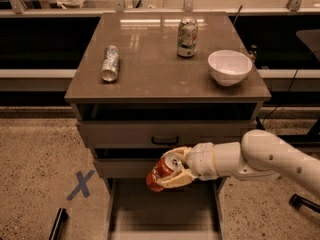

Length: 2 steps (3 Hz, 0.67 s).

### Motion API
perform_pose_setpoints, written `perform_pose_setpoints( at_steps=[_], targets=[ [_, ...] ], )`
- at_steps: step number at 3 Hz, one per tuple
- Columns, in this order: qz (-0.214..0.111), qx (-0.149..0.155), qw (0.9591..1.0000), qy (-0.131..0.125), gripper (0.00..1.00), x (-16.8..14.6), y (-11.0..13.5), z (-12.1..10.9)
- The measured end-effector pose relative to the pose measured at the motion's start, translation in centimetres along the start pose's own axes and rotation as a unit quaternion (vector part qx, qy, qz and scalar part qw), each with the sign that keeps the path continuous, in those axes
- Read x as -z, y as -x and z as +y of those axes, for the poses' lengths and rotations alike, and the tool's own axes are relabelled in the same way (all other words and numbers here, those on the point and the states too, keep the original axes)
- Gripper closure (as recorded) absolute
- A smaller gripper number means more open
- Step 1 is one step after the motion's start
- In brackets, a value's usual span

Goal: Place coke can into bottom drawer

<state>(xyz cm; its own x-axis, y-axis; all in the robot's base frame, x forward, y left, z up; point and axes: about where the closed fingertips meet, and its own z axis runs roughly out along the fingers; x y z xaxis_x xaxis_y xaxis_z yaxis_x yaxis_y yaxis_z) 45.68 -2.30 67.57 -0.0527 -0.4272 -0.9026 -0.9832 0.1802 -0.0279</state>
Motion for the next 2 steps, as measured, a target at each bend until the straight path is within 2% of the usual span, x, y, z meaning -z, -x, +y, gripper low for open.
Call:
perform_pose_setpoints(
  at_steps=[1,2],
  targets=[
    [-0.035,-0.003,0.9992,0.021,1.00,-5.0,-5.4,-1.2],
    [-0.044,-0.031,0.9978,0.039,1.00,-9.3,-13.2,-0.8]
  ],
)
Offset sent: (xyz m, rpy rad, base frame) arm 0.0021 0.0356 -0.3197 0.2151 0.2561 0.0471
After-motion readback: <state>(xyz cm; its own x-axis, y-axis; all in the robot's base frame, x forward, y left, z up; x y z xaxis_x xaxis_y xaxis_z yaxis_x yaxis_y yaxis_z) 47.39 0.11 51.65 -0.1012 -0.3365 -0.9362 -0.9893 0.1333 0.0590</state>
